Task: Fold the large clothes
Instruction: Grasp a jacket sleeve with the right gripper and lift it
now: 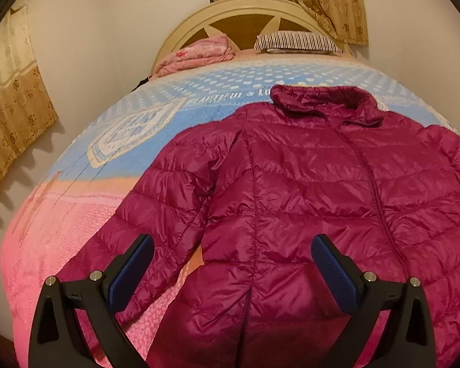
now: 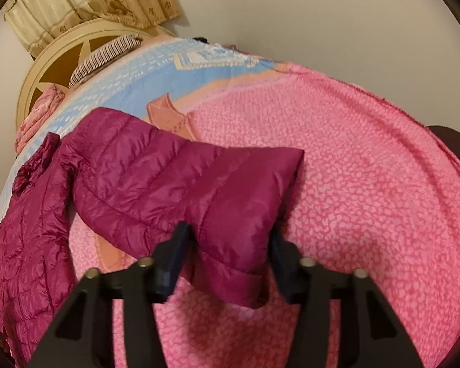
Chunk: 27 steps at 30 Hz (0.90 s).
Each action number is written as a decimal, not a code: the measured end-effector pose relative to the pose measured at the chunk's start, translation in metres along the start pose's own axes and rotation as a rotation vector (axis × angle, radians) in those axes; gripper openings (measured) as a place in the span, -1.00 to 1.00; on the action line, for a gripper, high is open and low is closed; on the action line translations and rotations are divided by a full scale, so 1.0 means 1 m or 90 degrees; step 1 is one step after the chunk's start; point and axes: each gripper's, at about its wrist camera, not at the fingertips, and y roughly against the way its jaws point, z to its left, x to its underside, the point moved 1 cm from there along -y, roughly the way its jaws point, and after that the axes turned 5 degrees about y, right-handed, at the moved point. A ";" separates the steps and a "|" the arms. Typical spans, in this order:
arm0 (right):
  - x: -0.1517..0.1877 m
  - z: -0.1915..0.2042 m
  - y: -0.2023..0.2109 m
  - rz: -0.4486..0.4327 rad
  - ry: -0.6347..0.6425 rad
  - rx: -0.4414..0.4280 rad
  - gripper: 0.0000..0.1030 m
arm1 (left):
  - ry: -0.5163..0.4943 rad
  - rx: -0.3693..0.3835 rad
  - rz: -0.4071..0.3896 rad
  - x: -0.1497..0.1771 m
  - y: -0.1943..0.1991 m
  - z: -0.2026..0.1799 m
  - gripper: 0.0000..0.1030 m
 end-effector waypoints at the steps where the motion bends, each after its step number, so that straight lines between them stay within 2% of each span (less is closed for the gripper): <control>1: 0.000 0.000 -0.002 0.002 0.003 -0.003 -0.15 | 0.000 0.001 0.005 -0.001 -0.003 0.001 0.98; 3: 0.000 0.002 -0.005 0.001 0.002 -0.009 -0.24 | 0.000 0.003 0.012 -0.002 -0.009 0.003 0.98; 7: -0.006 0.006 -0.004 -0.009 -0.002 -0.033 -0.62 | 0.000 -0.002 0.010 -0.011 -0.010 0.013 0.98; 14: -0.031 0.043 0.025 -0.069 0.050 -0.084 -0.70 | 0.011 -0.018 0.000 -0.036 -0.010 0.038 0.98; 20: -0.053 0.123 0.054 -0.117 0.151 -0.136 -0.73 | 0.028 -0.017 0.000 -0.046 -0.010 0.052 0.98; 27: -0.054 0.228 0.056 -0.131 0.271 -0.192 -0.73 | 0.044 -0.040 0.006 -0.048 -0.029 0.064 0.98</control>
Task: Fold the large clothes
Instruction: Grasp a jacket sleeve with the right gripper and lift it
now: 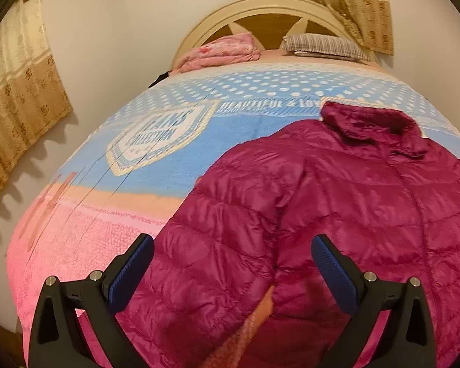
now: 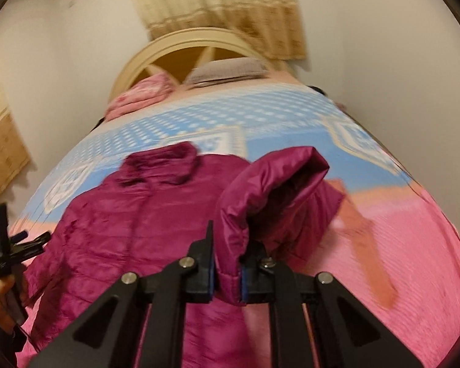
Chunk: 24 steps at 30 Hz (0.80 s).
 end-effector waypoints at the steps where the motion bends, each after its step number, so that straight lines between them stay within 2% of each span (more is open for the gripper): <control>1: 0.000 0.011 -0.004 0.000 0.011 -0.007 -0.73 | 0.008 0.002 0.007 0.001 -0.004 0.004 0.98; 6: -0.009 0.079 -0.040 0.008 0.079 -0.054 -0.73 | 0.040 -0.001 0.023 0.009 -0.015 0.020 0.98; 11: 0.001 0.129 -0.076 0.035 0.120 -0.087 -0.75 | 0.042 -0.015 0.025 0.015 -0.021 0.032 0.98; 19: 0.031 0.176 -0.133 0.092 0.133 -0.126 -0.77 | 0.054 -0.035 0.024 0.016 -0.029 0.043 0.98; 24: 0.051 0.197 -0.148 0.114 0.147 -0.145 -0.77 | 0.058 -0.037 0.031 0.018 -0.034 0.043 0.98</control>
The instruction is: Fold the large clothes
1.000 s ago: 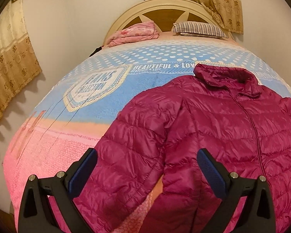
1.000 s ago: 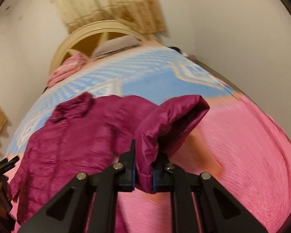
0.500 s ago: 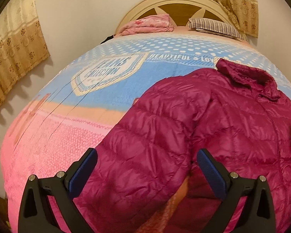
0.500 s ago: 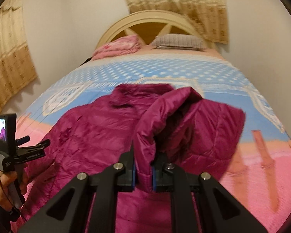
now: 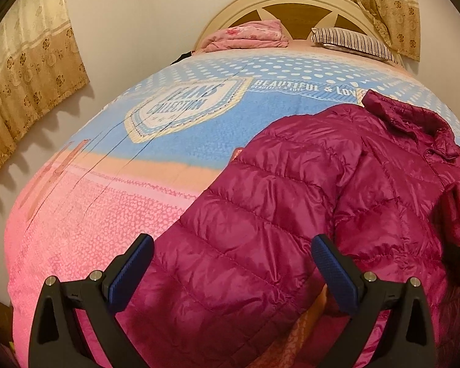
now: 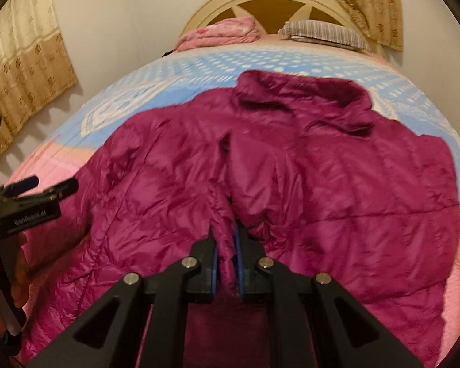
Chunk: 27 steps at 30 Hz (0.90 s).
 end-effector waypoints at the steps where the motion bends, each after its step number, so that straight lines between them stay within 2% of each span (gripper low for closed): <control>1: 0.001 0.004 -0.003 0.002 0.002 -0.005 -0.77 | 0.000 -0.001 0.001 0.000 0.000 0.000 0.98; 3: 0.003 0.010 -0.005 0.004 0.009 -0.009 -0.77 | -0.002 0.002 -0.003 0.000 0.003 -0.003 0.98; 6: 0.003 0.017 -0.003 0.007 0.037 -0.006 -0.61 | -0.001 0.006 -0.014 -0.004 0.011 -0.008 0.98; 7: 0.003 0.019 0.000 0.004 0.049 -0.012 -0.17 | 0.000 0.005 -0.017 -0.006 0.013 -0.010 0.98; 8: 0.004 0.021 0.004 -0.001 0.054 -0.024 0.15 | -0.001 0.006 -0.020 -0.009 0.015 -0.012 0.98; 9: 0.006 0.023 0.009 -0.014 0.055 -0.033 0.64 | -0.005 0.007 -0.023 -0.011 0.018 -0.015 0.98; 10: 0.007 0.025 0.015 -0.028 0.058 -0.030 0.71 | -0.007 0.007 -0.026 -0.013 0.021 -0.017 0.98; 14: 0.020 0.031 0.037 -0.026 0.092 -0.015 0.69 | -0.020 0.027 -0.038 -0.019 0.037 -0.034 0.98; 18: 0.032 0.007 0.066 -0.051 0.052 0.005 0.69 | -0.045 0.079 -0.033 -0.020 0.049 -0.068 0.98; 21: 0.032 -0.020 0.073 -0.062 0.023 0.088 0.67 | -0.071 0.120 -0.030 -0.016 0.056 -0.101 0.98; 24: 0.033 -0.052 0.064 -0.049 -0.020 0.162 0.38 | -0.096 0.144 -0.038 -0.008 0.063 -0.131 0.98; 27: 0.035 -0.080 0.055 -0.035 -0.064 0.206 0.31 | -0.113 0.160 -0.031 -0.001 0.062 -0.155 0.98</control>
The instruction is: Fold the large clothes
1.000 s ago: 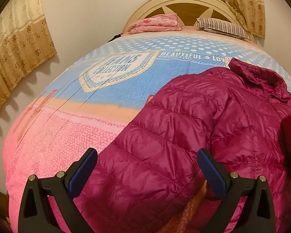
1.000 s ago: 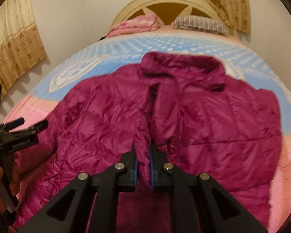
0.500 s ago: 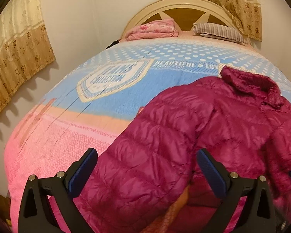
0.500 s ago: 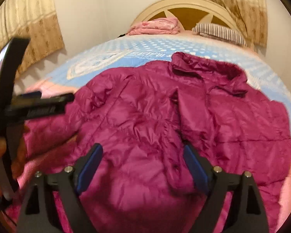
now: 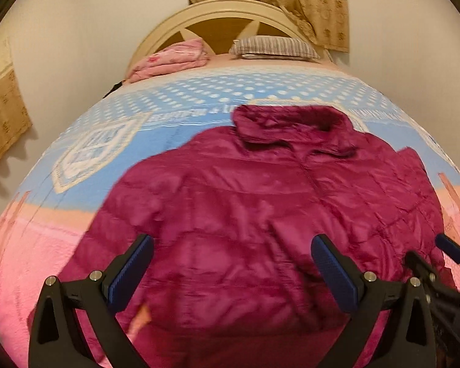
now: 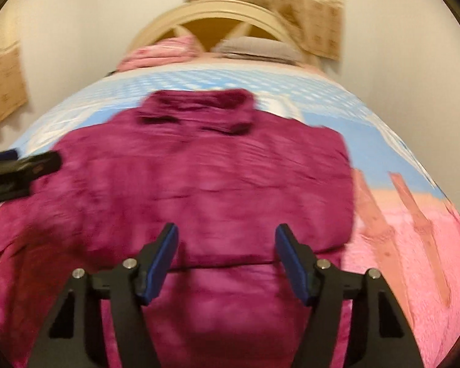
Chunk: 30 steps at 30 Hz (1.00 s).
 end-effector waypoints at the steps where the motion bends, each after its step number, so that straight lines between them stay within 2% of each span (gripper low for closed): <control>1: 0.001 -0.008 -0.005 0.004 -0.012 0.015 0.31 | -0.002 0.006 0.005 0.002 -0.002 -0.004 0.98; 5: 0.006 -0.029 -0.011 0.002 -0.044 0.047 0.31 | -0.001 0.024 0.034 0.010 -0.018 -0.021 0.98; 9: 0.011 -0.041 -0.011 -0.001 -0.062 0.050 0.31 | -0.019 0.028 0.045 0.017 -0.026 -0.034 0.97; 10: 0.013 -0.043 -0.012 -0.004 -0.068 0.049 0.31 | -0.021 0.030 0.046 0.019 -0.027 -0.035 0.91; 12: 0.016 -0.046 -0.015 -0.004 -0.078 0.046 0.32 | -0.030 0.039 0.052 0.021 -0.029 -0.037 0.53; 14: 0.018 -0.047 -0.017 -0.003 -0.083 0.043 0.32 | -0.033 0.054 0.068 0.024 -0.034 -0.039 -0.24; 16: 0.021 -0.047 -0.014 -0.005 -0.085 0.041 0.32 | -0.030 0.072 0.074 0.026 -0.035 -0.040 -0.45; 17: 0.021 -0.047 -0.014 -0.007 -0.085 0.041 0.32 | -0.035 0.078 0.062 0.027 -0.032 -0.041 -0.67; 18: 0.022 -0.047 -0.013 -0.009 -0.086 0.042 0.33 | -0.041 0.084 0.053 0.027 -0.028 -0.041 -0.74; 22: 0.025 -0.046 -0.012 -0.011 -0.087 0.043 0.47 | -0.044 0.076 0.030 0.026 -0.015 -0.035 -0.83; 26: 0.026 -0.046 -0.010 -0.016 -0.091 0.043 0.49 | -0.038 0.052 0.002 0.023 -0.002 -0.014 -0.84; 30: 0.027 -0.047 -0.012 -0.010 -0.095 0.042 0.52 | -0.034 0.035 -0.004 0.024 -0.005 0.006 -0.83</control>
